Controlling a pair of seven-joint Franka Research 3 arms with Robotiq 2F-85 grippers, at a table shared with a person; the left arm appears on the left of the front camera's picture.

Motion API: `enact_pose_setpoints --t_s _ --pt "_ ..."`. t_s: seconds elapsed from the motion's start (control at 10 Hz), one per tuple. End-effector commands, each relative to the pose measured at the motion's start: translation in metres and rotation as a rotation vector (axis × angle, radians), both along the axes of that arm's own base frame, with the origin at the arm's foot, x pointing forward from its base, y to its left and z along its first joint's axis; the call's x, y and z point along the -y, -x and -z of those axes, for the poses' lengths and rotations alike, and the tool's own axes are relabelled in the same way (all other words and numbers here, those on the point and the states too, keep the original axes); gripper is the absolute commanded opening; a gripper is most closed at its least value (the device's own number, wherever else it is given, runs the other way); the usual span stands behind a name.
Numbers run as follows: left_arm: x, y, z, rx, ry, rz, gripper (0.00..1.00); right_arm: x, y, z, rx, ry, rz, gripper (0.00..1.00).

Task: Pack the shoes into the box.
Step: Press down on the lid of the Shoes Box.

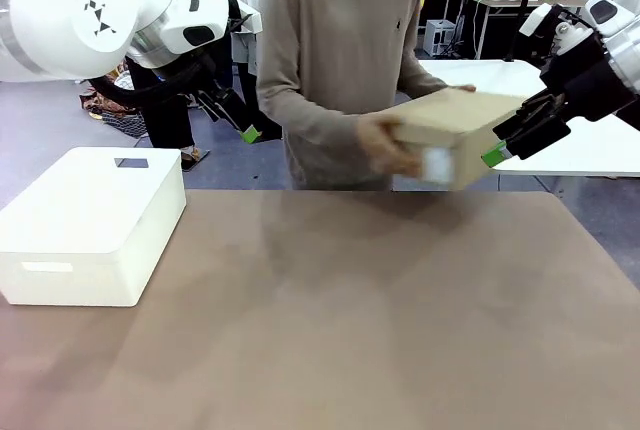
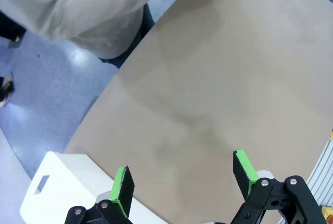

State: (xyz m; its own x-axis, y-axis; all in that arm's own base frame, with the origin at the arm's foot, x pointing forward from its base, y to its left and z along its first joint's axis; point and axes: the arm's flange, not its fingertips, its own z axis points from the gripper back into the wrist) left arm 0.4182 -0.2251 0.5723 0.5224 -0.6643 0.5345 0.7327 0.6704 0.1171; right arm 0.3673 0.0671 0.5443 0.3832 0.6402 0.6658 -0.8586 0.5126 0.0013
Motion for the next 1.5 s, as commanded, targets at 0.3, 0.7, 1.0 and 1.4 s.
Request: enact_pose_setpoints --t_s 0.3,0.7,1.0,1.4 --pt "-0.0025 0.0002 -0.0006 -0.004 -0.002 -0.003 1.0 -0.0011 -0.0012 -0.0007 -0.003 0.012 0.019 1.0" --pt "-0.0025 0.0002 -0.0006 -0.004 -0.002 -0.003 1.0 -0.0011 -0.0012 -0.0007 -0.003 0.012 0.019 1.0" --pt "-0.0025 0.0002 -0.0006 -0.004 -0.002 -0.003 1.0 -0.0011 -0.0012 -0.0007 -0.003 0.012 0.019 1.0" --pt "-0.0025 0.0002 -0.0006 -0.004 -0.002 -0.003 1.0 -0.0011 -0.0012 -0.0007 -0.003 0.012 0.019 1.0"
